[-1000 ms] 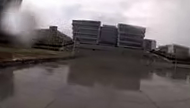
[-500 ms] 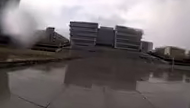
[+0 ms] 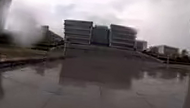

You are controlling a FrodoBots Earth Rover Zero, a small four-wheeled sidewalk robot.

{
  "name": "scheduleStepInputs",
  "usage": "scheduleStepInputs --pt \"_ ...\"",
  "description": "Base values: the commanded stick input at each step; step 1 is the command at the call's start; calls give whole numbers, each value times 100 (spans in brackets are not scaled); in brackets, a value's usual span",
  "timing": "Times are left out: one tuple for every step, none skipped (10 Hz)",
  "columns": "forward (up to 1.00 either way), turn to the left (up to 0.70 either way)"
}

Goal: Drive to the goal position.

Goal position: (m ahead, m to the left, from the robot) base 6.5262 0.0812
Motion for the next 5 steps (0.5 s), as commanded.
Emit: scheduleStepInputs --pt "70 -21" --pt "70 -12" --pt "70 -2" --pt "70 0" --pt "70 0"
